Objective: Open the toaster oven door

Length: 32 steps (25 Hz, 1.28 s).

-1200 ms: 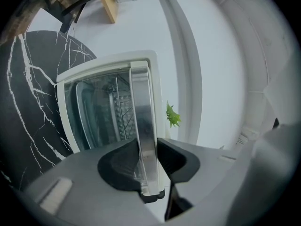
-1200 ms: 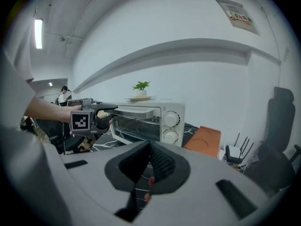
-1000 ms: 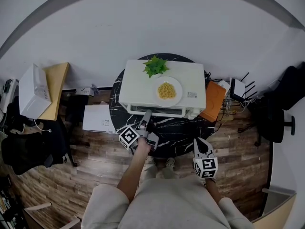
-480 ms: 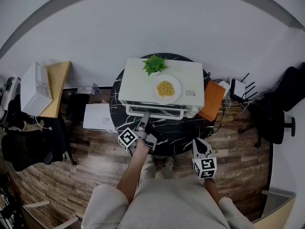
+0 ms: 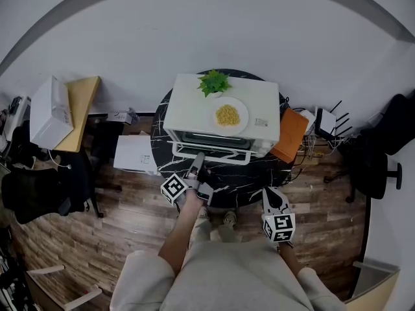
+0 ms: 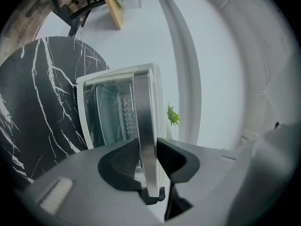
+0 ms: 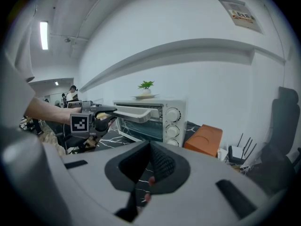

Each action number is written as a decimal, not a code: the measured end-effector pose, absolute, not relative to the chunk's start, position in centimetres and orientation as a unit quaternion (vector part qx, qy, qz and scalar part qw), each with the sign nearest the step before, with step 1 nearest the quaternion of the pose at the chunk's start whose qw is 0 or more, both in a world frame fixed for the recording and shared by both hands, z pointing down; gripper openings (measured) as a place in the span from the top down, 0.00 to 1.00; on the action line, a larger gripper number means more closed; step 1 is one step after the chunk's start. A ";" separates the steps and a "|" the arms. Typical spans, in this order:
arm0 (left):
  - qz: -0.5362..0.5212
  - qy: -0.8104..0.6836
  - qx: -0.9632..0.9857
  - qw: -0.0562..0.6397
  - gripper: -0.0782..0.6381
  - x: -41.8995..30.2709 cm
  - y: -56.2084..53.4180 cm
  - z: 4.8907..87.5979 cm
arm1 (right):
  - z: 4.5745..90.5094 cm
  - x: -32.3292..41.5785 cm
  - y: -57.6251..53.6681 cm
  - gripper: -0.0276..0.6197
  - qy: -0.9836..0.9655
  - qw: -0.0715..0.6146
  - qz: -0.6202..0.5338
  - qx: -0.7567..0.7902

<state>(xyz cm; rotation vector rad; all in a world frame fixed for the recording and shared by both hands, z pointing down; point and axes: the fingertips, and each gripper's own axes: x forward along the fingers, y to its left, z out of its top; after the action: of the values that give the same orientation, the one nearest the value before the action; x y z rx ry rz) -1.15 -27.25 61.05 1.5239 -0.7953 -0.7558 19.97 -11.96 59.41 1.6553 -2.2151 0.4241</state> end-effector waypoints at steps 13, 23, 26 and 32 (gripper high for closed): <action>-0.330 -0.352 0.645 0.593 0.73 -1.7 -25.2 61.9 | 59.6 18.9 -11.9 0.94 -0.796 0.173 0.147 0.561; -0.335 -0.353 0.641 0.593 0.73 -2.0 -24.0 62.5 | 60.2 18.3 -11.8 0.94 -0.804 0.175 0.151 0.548; -0.336 -0.353 0.638 0.597 0.73 -2.1 -23.6 62.8 | 60.1 18.0 -11.9 0.94 -0.806 0.173 0.150 0.546; -0.328 -0.358 0.636 0.599 0.73 -2.5 -22.6 63.6 | 60.3 17.5 -12.1 0.94 -0.809 0.175 0.152 0.541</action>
<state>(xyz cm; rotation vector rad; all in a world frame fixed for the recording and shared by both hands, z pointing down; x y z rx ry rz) -2.50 -22.62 63.63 1.4756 -0.8303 -0.7601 17.55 -12.08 60.35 1.5324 -2.2920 0.4316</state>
